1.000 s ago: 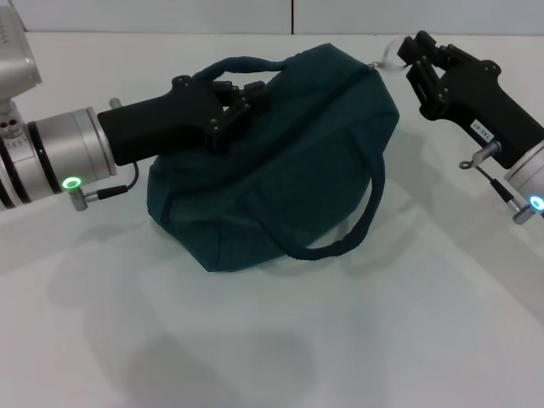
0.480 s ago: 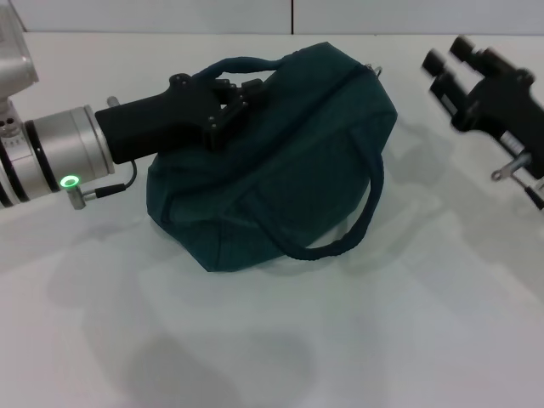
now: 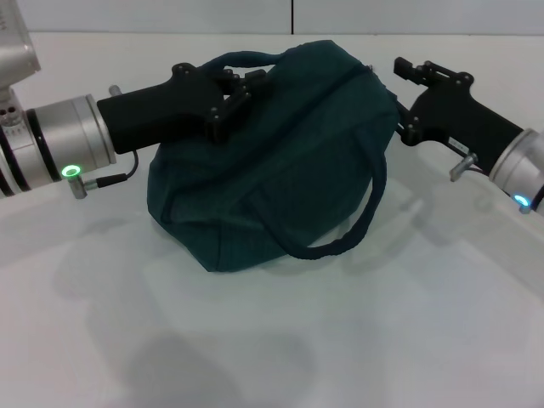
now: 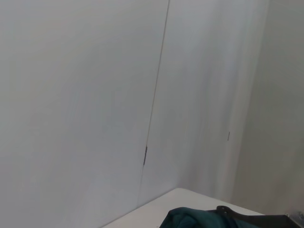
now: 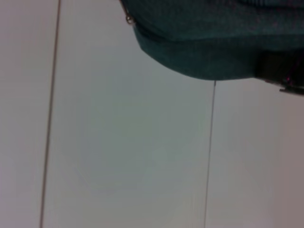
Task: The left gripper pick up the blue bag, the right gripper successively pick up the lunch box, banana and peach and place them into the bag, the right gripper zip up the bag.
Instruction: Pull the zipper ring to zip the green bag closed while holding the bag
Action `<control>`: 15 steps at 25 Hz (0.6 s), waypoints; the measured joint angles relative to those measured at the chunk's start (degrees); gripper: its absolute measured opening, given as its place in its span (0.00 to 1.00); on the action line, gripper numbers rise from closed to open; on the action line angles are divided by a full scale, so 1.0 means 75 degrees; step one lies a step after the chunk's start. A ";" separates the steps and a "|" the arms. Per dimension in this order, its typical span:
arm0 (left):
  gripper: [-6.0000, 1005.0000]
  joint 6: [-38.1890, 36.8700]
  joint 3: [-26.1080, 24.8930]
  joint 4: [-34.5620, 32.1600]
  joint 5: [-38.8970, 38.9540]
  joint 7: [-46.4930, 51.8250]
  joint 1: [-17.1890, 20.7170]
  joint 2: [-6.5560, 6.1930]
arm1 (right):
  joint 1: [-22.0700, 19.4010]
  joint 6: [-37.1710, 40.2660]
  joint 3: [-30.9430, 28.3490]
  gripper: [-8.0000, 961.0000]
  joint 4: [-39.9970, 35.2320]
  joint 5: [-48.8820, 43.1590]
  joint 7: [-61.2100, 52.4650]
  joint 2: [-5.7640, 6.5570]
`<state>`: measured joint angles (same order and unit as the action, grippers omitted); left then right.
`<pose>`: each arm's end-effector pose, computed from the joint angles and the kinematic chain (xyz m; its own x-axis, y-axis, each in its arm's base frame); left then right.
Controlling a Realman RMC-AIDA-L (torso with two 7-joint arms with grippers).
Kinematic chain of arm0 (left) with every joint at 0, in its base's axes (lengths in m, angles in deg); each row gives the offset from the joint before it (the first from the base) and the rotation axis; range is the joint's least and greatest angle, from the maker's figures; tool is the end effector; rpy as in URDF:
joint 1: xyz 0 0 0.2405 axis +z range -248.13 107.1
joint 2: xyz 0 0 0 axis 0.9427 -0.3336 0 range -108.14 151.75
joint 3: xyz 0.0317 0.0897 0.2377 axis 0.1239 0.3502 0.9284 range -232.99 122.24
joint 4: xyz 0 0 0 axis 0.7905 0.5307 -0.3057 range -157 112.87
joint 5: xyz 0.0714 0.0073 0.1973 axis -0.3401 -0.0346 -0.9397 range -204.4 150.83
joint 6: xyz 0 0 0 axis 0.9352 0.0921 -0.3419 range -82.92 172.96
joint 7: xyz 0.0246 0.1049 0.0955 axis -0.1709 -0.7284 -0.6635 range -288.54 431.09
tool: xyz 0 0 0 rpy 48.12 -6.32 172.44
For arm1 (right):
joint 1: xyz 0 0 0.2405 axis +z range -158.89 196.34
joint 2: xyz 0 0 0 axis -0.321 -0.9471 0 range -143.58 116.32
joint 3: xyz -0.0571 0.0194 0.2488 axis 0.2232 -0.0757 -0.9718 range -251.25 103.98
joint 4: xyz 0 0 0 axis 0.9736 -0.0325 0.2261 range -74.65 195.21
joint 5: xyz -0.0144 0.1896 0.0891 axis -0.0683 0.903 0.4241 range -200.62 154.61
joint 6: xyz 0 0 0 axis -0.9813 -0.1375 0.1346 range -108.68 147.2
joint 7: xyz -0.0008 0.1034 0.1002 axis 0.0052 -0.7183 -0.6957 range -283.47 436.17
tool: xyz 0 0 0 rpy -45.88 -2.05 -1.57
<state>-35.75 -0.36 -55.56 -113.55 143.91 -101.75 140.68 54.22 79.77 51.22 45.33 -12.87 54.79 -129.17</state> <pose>-0.2182 0.3572 -0.0086 0.6942 0.1826 0.6963 0.4333 -0.8784 -0.2016 0.2333 0.3751 -0.0556 0.7782 0.0793 -0.6230 -0.4206 -0.6708 -0.6108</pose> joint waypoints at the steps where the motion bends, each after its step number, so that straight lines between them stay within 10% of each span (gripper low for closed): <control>1: 0.05 0.0000 0.0000 -0.0001 0.0000 -0.0003 -0.0001 -0.0001 | 0.0049 -0.0055 0.0003 0.40 -0.0003 -0.0026 0.0003 -0.0005; 15: 0.05 0.0009 -0.0059 0.0020 0.0052 -0.0162 0.0056 -0.0030 | -0.0103 -0.0185 -0.0024 0.34 -0.0658 -0.0710 0.0175 -0.0050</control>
<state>-35.68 -0.80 -55.41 -113.16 142.70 -101.33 140.45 53.45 78.38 51.04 40.40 -18.20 56.11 -129.54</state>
